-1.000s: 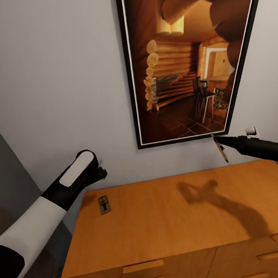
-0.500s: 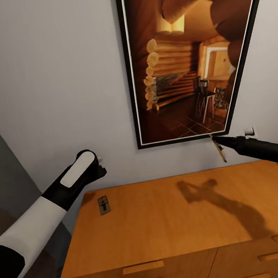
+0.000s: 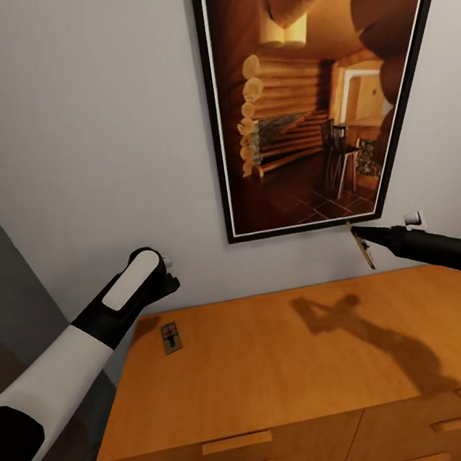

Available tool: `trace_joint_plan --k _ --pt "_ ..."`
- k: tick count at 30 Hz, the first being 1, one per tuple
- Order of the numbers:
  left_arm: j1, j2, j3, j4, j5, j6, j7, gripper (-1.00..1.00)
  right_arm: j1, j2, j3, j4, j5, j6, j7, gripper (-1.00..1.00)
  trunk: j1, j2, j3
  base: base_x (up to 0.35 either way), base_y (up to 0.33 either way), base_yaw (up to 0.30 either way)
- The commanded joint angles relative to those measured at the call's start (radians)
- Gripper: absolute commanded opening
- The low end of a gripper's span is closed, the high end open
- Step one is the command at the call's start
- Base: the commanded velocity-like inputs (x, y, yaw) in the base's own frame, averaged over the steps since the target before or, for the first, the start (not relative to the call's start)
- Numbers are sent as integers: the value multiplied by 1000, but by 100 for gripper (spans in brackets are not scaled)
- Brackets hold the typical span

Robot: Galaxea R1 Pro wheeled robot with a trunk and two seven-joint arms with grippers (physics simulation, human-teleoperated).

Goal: Take the four mousetraps from the cabinet in the bathroom and place them on the bathroom floor. Make sure all four end up on the same floor surface, and ensure that at least two of them are either under or directly next to the same bathroom sink.

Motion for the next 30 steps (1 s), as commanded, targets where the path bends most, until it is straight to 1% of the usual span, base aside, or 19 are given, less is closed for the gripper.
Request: trace_joint_plan --k 1,18,30 --pt "-2 -2 -2 -2 4 10 6 100 -1 -1 2 1 -6 3 0 -100 4 -8 -5 0 0 0" --pt "-2 -13 -3 4 4 10 6 100 -2 -1 1 1 -6 3 0 -100 69 -127 -58 0 0 0" --pt "-2 -10 -4 6 6 10 6 100 -1 -1 1 1 -6 3 0 -100 115 -211 -95 0 0 0"
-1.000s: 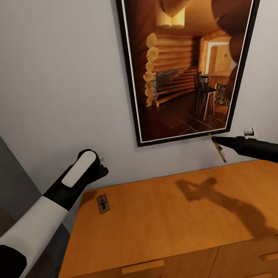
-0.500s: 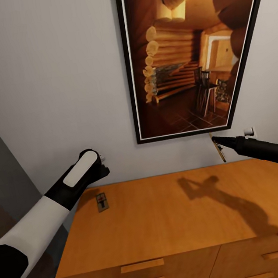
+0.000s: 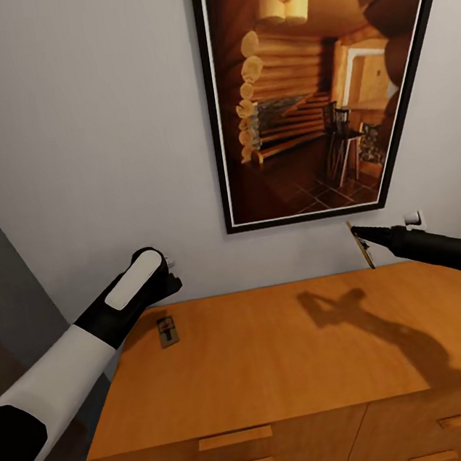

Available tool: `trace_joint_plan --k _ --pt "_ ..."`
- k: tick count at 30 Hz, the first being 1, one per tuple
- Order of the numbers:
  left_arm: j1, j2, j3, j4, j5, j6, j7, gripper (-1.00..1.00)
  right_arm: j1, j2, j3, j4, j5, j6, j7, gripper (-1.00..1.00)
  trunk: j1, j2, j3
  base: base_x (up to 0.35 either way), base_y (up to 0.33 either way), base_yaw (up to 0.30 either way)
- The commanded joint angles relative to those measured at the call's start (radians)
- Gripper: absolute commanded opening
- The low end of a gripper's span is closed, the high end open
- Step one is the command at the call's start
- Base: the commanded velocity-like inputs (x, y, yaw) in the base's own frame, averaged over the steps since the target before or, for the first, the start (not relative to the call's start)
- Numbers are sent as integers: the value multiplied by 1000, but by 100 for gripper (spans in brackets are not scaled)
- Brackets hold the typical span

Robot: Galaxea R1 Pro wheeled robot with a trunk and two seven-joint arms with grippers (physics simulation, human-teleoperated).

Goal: Take the four mousetraps from the cabinet in the bathroom and place them on the bathroom floor. Make sure all four end up on the same floor surface, and ensure that at least two of them are either under or directly next to the same bathroom sink.

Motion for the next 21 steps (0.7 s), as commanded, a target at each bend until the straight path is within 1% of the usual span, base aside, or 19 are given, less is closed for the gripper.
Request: trace_joint_plan --k 1,21 --pt "-1 2 -3 -1 4 11 6 100 -2 -1 2 1 -6 3 0 -100 4 -8 -4 0 0 0" --pt "-1 4 -3 1 6 11 6 100 -1 -1 3 -3 -7 5 1 -100 81 -148 -67 0 0 0"
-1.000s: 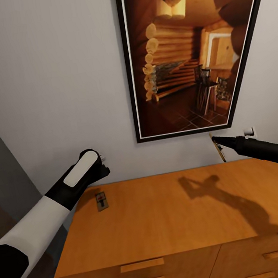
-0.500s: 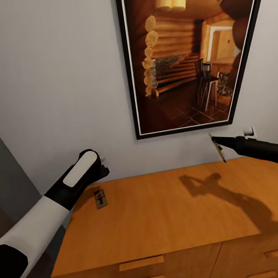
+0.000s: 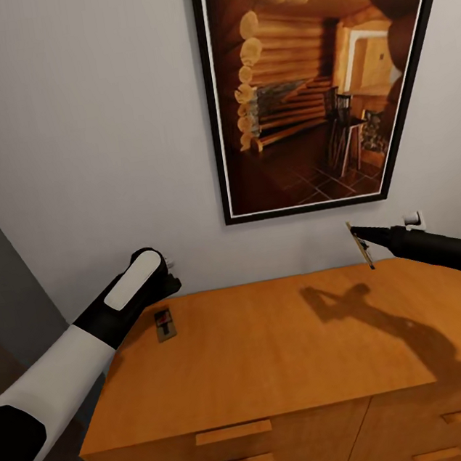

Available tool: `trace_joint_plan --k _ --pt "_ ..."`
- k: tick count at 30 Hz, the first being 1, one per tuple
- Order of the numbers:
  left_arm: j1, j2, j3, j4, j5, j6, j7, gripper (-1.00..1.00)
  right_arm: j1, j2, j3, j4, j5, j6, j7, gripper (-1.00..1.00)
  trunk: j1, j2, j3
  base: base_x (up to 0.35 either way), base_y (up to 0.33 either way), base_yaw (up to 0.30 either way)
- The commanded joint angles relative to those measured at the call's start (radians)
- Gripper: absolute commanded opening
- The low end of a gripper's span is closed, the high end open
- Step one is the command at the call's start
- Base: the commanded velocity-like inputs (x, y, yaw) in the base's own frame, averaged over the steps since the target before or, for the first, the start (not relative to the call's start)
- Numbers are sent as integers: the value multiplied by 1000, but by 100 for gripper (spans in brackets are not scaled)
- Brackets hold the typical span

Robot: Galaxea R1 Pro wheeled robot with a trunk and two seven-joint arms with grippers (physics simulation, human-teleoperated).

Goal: Take the four mousetraps from the cabinet in the bathroom and place them on the bathroom floor. Make sure all four end up on the same floor surface, and ensure that at least two of them are either under or directly next to the same bathroom sink.

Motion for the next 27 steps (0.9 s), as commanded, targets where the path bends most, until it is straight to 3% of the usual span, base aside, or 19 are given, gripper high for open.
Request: trace_joint_plan --k 1,27 --pt "-1 1 -3 -1 4 10 6 100 -1 -1 1 0 -6 3 0 -100 4 -8 -4 0 0 0" --pt "-1 2 -2 40 4 3 6 100 -2 -1 1 0 -7 5 0 -100 104 -190 -86 0 0 0"
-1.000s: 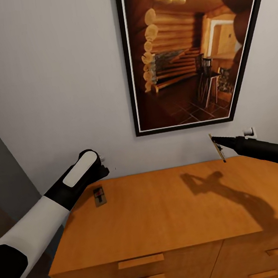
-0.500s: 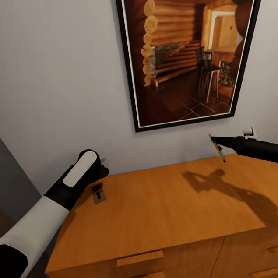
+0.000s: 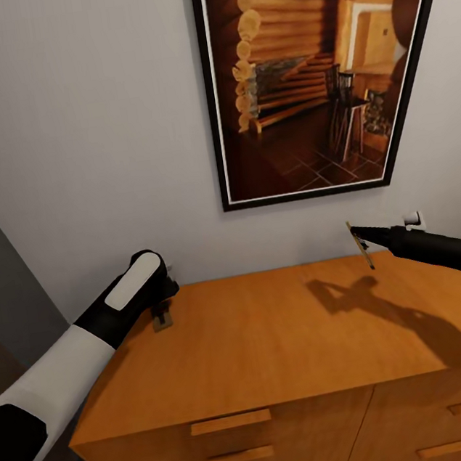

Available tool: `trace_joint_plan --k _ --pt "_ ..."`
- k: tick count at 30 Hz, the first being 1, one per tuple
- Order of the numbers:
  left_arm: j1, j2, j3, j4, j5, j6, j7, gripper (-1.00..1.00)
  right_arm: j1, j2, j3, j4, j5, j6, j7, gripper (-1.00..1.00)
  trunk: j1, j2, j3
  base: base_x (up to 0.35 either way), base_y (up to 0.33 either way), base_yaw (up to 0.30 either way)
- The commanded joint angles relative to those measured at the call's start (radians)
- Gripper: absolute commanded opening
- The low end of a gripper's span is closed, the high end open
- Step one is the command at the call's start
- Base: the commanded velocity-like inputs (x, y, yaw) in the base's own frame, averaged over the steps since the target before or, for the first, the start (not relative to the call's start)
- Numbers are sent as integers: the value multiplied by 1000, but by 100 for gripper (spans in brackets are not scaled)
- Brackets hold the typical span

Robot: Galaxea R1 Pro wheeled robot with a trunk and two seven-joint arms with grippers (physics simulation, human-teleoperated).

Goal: Take the four mousetraps from the cabinet in the bathroom and place them on the bathroom floor. Make sure all four end up on the same floor surface, and ensure that at least two of them are either under or directly next to the same bathroom sink.

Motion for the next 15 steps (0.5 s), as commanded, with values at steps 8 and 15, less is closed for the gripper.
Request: trace_joint_plan --k 8,15 --pt "-1 1 -3 1 4 -1 6 100 -1 -1 2 1 -6 3 0 -100 31 -57 -26 0 0 0" --pt "-1 1 -3 1 4 -2 6 100 -1 -1 2 1 -6 3 0 -100 58 -106 -48 0 0 0"
